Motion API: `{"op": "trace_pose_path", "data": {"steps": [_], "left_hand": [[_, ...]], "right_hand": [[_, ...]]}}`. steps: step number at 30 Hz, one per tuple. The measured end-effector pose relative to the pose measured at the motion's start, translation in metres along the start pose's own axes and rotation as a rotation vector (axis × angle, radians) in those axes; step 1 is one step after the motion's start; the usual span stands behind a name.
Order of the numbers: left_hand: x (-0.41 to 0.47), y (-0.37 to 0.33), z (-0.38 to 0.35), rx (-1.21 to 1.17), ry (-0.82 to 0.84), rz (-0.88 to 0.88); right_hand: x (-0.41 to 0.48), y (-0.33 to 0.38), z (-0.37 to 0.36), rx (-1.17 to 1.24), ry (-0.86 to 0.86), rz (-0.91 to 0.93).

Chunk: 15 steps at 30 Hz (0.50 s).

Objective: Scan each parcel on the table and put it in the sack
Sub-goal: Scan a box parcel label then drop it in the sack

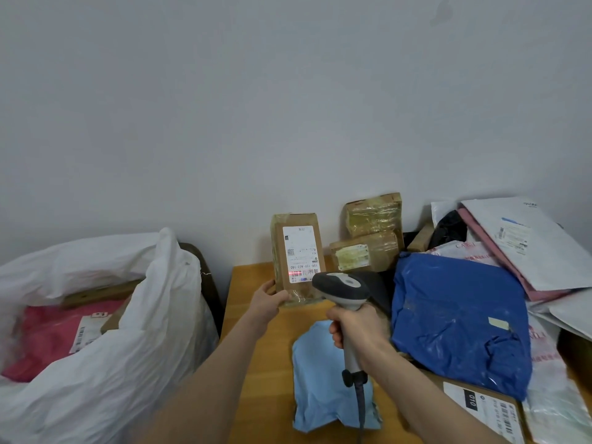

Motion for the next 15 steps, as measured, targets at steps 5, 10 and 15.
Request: {"op": "trace_pose_path", "data": {"steps": [5, 10, 15], "left_hand": [[0.001, -0.004, 0.003, 0.011, 0.019, 0.006], [-0.002, -0.008, 0.014, 0.034, 0.021, 0.001], [-0.02, -0.028, 0.029, -0.035, -0.002, -0.008]], "right_hand": [[-0.002, -0.002, -0.008, 0.033, -0.007, -0.01], [-0.005, 0.0, -0.019, 0.154, 0.058, 0.017], [-0.002, 0.02, -0.028, 0.195, 0.116, 0.07]]}}
Point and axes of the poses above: each hand's wrist, its own x-axis towards the middle knuckle, its own z-axis out of the back of the hand, y = z × x, the point moved 9 cm from there along x, towards the middle knuckle, and after that the axes turned 8 degrees about -x, right-handed, at the moved point
